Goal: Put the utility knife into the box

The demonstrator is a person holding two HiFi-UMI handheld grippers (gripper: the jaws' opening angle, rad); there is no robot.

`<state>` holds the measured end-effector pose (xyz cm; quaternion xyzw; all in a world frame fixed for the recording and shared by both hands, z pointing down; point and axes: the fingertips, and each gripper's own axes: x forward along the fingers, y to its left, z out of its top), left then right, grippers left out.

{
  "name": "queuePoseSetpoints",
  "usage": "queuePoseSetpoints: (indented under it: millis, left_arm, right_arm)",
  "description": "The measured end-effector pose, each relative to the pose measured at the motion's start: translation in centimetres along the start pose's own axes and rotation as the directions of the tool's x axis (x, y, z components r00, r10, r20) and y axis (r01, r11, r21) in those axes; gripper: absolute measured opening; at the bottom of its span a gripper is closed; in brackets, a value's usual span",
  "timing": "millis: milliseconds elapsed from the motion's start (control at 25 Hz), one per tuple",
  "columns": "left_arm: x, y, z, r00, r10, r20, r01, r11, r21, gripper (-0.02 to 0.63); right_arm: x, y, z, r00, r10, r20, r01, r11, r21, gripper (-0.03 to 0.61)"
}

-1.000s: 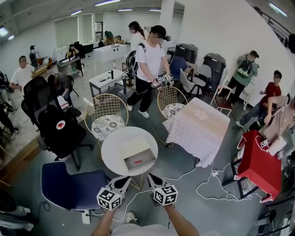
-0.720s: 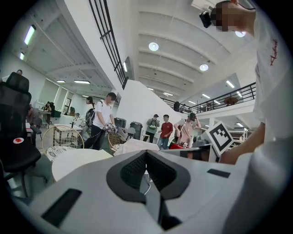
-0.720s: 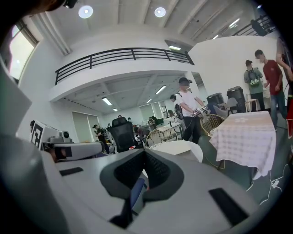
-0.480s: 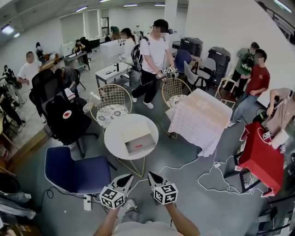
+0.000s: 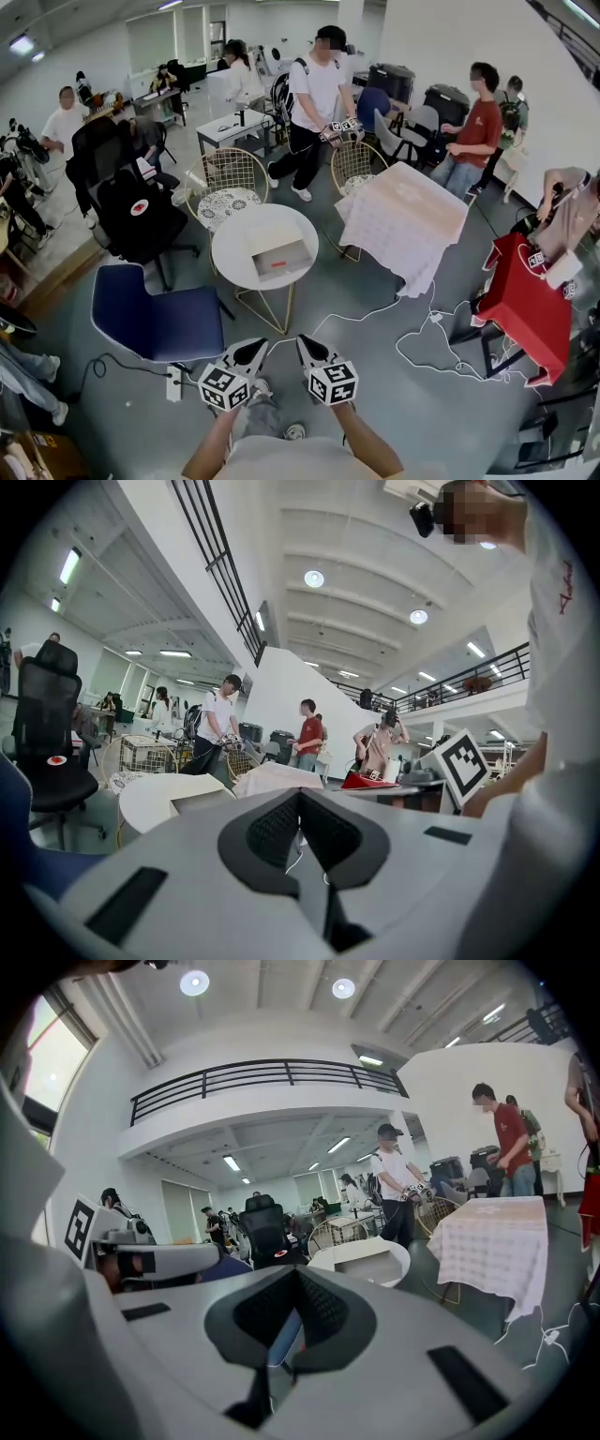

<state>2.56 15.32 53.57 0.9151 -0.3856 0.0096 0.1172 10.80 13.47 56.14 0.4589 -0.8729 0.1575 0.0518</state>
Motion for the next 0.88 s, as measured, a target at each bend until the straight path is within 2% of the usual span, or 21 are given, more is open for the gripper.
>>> queuePoseSetpoints:
  millis: [440,880]
  left_arm:
    - [-2.0,-2.4,-0.6,1.000,0.021,0.012,-0.020,1.000,-0.002,0.011]
    - [-1.8,-3.8,-0.7,1.000,-0.006,0.021,0.005,0.999,0.032,0.011]
  right_arm:
    - [-2.9,1.1,-0.8,1.000,-0.007,0.004,0.007,1.000,-0.029,0.015]
    - [-3.6,1.4,-0.5,0.999,-0.015,0.032,0.016,0.999,-0.037,0.015]
